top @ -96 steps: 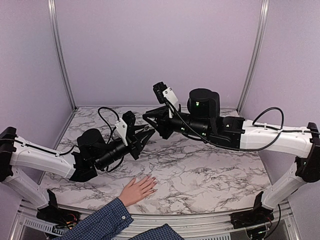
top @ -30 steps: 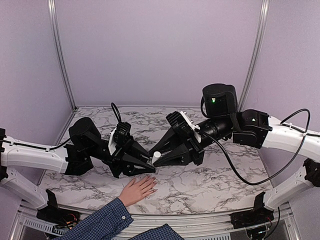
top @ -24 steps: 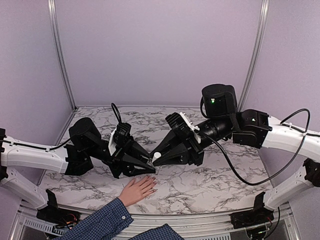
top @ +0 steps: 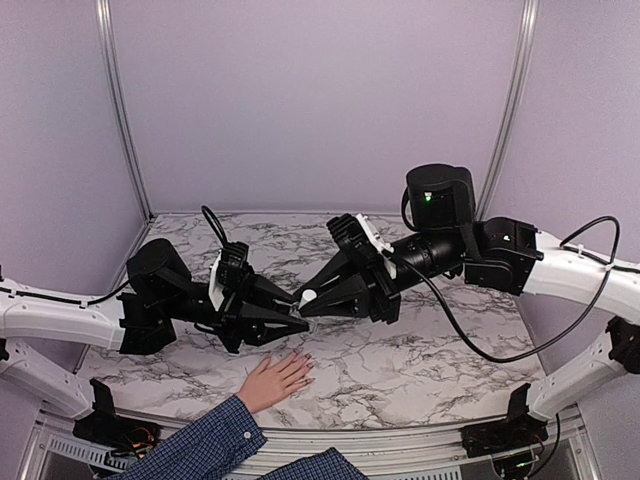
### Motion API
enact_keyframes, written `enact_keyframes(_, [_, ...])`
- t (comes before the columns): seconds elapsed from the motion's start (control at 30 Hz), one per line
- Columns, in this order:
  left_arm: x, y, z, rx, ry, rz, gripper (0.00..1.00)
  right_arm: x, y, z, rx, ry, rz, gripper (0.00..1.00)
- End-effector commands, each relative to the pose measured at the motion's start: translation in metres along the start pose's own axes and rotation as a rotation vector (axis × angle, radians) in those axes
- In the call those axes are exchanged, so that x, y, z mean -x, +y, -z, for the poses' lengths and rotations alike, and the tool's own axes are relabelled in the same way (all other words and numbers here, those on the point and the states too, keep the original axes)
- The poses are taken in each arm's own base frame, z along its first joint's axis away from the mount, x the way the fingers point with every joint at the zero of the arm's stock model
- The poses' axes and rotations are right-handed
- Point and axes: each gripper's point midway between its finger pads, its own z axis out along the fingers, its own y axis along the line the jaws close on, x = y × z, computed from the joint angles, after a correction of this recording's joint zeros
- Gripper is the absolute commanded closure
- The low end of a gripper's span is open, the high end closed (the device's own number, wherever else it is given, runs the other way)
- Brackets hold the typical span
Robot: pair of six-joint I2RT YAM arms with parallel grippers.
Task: Paint the nails
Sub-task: Screw the nail polish bottle cap onto the nail polish bottle.
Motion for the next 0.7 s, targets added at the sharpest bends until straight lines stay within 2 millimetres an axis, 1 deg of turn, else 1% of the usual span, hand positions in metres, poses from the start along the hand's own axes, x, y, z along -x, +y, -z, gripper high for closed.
enact_keyframes(0.0, [0.025,0.019,0.009,0.138,-0.067,-0.084,1.00,-0.004,-0.002,-0.004,0.017,0.007,-0.060,1.00])
enact_keyframes(0.27, [0.027,0.033,0.017,0.243,-0.075,-0.107,1.00,-0.008,-0.011,-0.005,-0.013,0.011,-0.081,1.00])
enact_keyframes(0.57, [0.025,0.052,0.023,0.360,-0.067,-0.143,1.00,-0.015,-0.031,-0.007,-0.108,0.031,-0.116,1.00])
enact_keyframes(0.67, [0.024,0.063,0.028,0.431,-0.066,-0.149,1.00,-0.019,-0.037,-0.008,-0.138,0.041,-0.128,1.00])
